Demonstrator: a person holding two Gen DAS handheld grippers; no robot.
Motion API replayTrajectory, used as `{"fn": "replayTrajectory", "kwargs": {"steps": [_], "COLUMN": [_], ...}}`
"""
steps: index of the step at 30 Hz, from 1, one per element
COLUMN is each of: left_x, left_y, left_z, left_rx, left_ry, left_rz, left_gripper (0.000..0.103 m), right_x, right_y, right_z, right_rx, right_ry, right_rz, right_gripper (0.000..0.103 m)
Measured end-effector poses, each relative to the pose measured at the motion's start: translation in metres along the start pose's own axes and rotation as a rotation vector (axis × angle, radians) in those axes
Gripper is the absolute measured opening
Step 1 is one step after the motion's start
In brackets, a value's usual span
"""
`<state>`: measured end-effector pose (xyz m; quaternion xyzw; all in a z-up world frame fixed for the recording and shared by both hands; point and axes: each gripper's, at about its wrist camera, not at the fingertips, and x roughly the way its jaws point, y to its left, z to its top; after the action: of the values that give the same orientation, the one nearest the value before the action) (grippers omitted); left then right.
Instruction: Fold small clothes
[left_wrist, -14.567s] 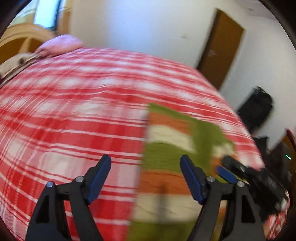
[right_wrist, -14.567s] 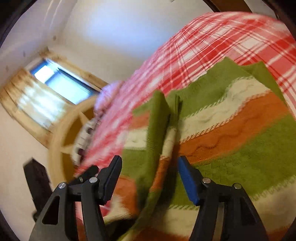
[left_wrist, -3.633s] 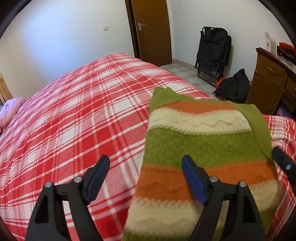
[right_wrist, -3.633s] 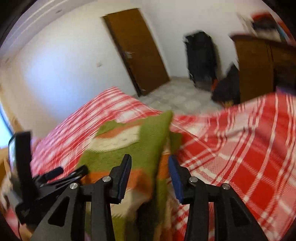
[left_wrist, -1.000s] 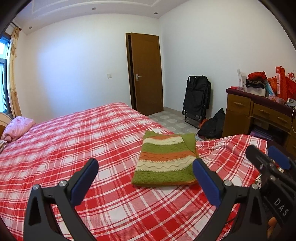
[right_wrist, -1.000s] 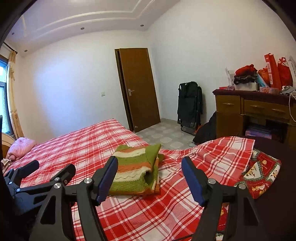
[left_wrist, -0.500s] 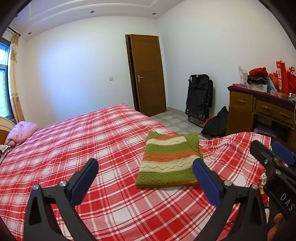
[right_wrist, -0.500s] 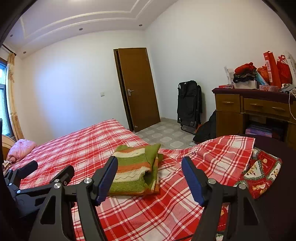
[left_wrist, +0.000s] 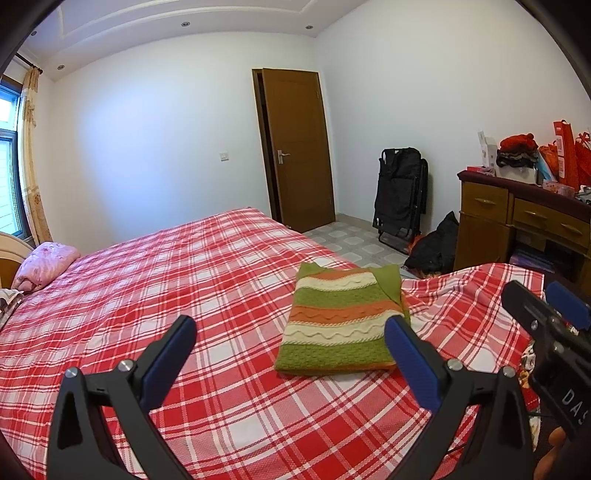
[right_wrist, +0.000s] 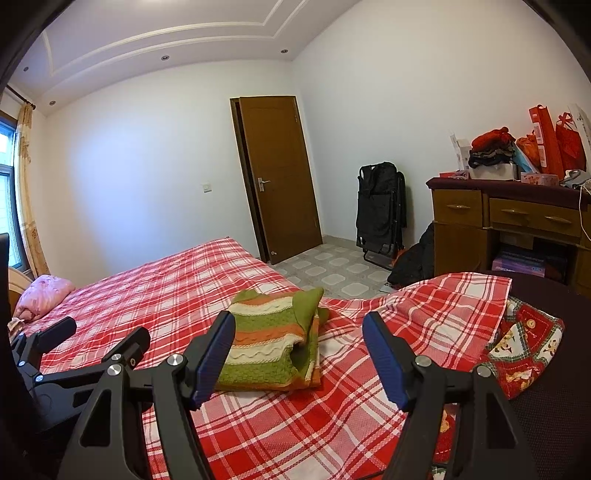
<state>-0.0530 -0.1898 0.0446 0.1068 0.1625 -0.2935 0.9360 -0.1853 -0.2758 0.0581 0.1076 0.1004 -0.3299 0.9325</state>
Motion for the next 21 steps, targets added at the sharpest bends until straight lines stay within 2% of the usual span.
{"fn": "replayTrajectory", "kwargs": {"steps": [5, 10, 18, 21], "left_x": [-0.0007, 0.0011, 0.0031, 0.0041], "left_y": [0.0033, 0.0099, 0.0044, 0.0051], "left_z": [0.0029, 0.0050, 0.0049, 0.0043], "left_rx": [-0.002, -0.029, 0.001, -0.008], "left_ry": [-0.020, -0.022, -0.019, -0.013], "left_rz": [0.049, 0.036, 0.050, 0.031], "left_gripper": [0.103, 0.103, 0.103, 0.103], "right_x": [-0.0016, 0.0016, 0.0027, 0.0032], "right_y": [-0.0019, -0.0030, -0.0051, -0.0046], "right_z": [0.0009, -0.0010, -0.0023, -0.0025], "right_rx": [-0.001, 0.001, 0.008, 0.006], "right_ry": [-0.014, -0.005, -0.002, 0.001], "right_rz": [0.000, -0.001, -0.002, -0.001], "right_gripper": [0.072, 0.072, 0.072, 0.072]}}
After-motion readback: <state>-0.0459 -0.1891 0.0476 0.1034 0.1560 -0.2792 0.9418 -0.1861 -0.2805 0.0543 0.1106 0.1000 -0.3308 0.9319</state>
